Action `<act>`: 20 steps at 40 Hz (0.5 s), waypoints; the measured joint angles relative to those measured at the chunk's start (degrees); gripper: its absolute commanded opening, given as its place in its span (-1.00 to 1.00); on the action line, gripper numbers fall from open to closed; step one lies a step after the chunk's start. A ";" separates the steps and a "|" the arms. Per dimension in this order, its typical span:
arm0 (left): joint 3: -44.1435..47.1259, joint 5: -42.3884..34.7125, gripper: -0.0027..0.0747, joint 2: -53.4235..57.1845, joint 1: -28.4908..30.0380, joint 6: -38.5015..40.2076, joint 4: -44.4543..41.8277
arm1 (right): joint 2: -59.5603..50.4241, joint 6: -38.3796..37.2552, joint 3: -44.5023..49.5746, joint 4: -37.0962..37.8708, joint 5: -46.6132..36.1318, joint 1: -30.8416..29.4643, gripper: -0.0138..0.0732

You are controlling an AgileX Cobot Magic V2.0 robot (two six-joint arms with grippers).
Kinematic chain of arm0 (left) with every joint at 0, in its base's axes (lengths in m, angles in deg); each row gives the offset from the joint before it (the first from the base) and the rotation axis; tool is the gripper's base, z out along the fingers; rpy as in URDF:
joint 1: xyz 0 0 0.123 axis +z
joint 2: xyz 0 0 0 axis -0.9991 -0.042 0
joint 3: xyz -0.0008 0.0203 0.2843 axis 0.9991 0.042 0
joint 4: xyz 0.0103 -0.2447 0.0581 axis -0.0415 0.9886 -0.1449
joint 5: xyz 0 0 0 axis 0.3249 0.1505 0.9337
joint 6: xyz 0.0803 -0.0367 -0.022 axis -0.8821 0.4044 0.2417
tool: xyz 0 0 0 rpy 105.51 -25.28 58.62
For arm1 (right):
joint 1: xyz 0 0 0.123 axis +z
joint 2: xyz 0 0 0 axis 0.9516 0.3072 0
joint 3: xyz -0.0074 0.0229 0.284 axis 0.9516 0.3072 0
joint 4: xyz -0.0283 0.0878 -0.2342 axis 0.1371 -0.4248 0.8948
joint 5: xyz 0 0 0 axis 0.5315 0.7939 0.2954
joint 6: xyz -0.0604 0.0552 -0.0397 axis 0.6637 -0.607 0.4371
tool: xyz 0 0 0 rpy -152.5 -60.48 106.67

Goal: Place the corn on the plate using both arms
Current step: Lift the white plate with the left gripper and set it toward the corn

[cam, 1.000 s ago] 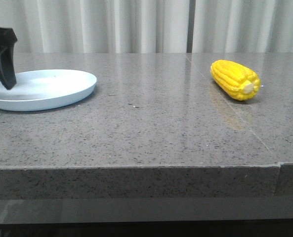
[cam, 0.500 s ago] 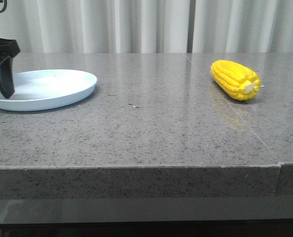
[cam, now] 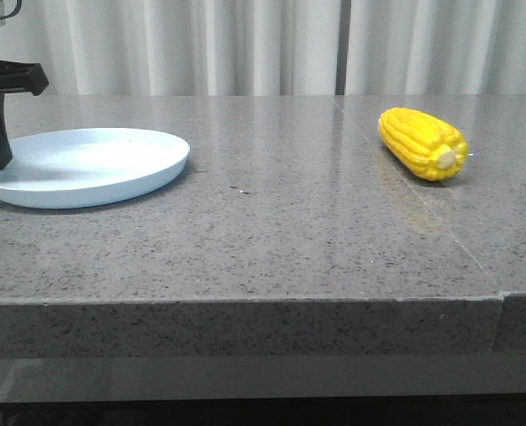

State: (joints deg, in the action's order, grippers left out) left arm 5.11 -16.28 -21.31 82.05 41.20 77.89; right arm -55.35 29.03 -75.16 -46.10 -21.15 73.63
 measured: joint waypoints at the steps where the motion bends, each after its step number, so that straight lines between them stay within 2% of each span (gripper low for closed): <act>1: -0.39 0.00 -0.98 -0.02 0.00 0.00 0.33 | 0.00 0.00 0.00 0.00 0.00 0.00 0.68; 12: -7.27 2.42 -0.98 0.38 -0.93 0.00 5.17 | 0.00 0.00 0.00 0.00 0.00 0.00 0.68; 20: -11.18 2.65 -0.98 0.38 -5.86 0.00 7.47 | 0.00 0.00 0.00 -0.02 0.00 0.00 0.68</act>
State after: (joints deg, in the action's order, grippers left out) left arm -6.08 -13.63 -20.93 76.19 41.20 85.36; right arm -55.35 29.03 -75.16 -46.12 -21.15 73.63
